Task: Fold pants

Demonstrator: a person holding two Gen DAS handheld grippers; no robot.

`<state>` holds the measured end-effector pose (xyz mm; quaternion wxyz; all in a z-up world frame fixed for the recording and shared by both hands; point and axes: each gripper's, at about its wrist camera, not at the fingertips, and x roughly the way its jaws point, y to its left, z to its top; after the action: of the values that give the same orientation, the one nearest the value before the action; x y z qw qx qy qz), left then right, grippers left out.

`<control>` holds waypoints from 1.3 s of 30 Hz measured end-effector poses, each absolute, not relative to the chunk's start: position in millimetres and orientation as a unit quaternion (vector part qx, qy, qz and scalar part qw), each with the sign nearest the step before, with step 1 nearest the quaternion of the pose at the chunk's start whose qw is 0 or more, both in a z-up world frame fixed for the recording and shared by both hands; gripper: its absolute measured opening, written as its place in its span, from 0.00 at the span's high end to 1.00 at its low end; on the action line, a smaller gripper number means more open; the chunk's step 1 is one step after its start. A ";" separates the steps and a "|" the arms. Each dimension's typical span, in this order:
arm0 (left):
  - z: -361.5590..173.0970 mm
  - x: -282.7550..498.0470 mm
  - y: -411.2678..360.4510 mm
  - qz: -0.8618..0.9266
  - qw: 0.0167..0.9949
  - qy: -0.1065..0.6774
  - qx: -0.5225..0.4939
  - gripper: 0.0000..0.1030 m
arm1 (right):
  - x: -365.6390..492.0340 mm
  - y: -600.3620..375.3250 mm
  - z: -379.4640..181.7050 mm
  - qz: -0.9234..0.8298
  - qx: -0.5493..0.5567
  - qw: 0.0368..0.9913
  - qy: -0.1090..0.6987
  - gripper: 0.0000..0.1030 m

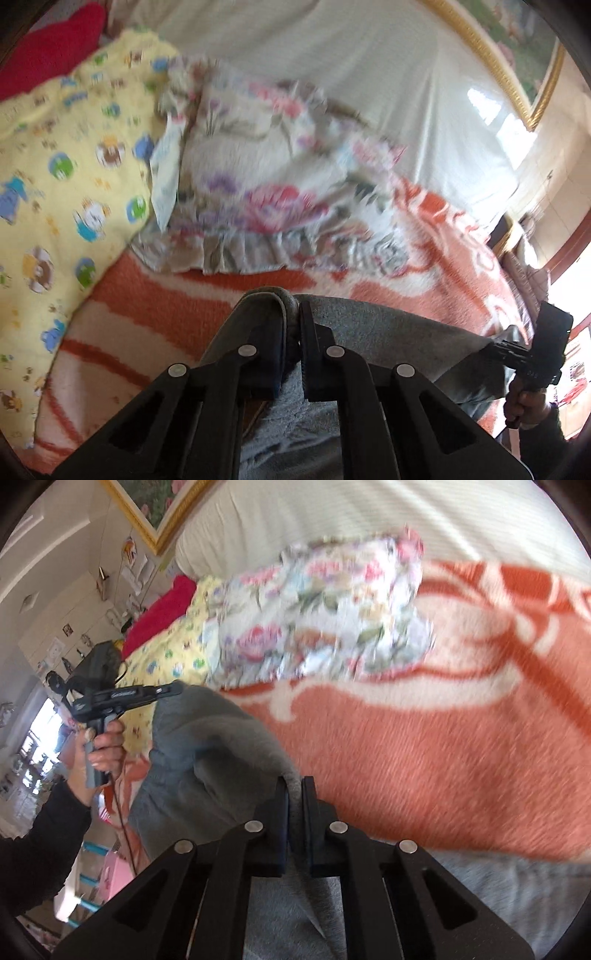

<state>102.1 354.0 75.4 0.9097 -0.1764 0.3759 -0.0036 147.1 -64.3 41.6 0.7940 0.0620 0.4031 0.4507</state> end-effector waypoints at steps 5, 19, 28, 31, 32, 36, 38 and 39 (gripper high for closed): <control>106.4 47.0 354.9 -0.033 0.931 0.307 -0.195 0.94 | 108.8 -66.2 64.6 0.487 0.017 0.799 0.352 0.93; 27.5 -78.3 370.1 -0.008 0.918 0.280 -0.282 0.94 | 25.1 -46.4 11.7 0.567 -0.054 0.731 0.376 0.93; -20.4 -115.3 366.8 0.016 0.902 0.306 -0.306 0.94 | 3.3 -42.0 -17.4 0.569 -0.072 0.713 0.404 0.93; -22.8 -126.8 366.5 0.016 0.901 0.297 -0.316 0.94 | -0.9 -45.5 -15.3 0.569 -0.075 0.713 0.402 0.93; -21.3 -130.9 364.4 0.017 0.902 0.294 -0.315 0.94 | -2.6 -46.9 -12.7 0.569 -0.078 0.715 0.398 0.93; -25.0 -140.0 352.4 0.021 0.906 0.299 -0.298 0.93 | -4.3 -49.3 -8.8 0.569 -0.092 0.715 0.396 0.93; -36.7 -141.3 350.4 0.026 0.899 0.316 -0.301 0.92 | -5.9 -45.9 -17.2 0.564 -0.109 0.711 0.406 0.92; -41.6 -143.1 350.8 0.029 0.896 0.321 -0.304 0.91 | -5.8 -44.0 -20.5 0.563 -0.112 0.707 0.413 0.91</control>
<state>-143.1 350.8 -41.6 0.8963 -0.3043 0.3211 0.0293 -5.8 -44.0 -20.5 0.7075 -0.1119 0.4128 0.5627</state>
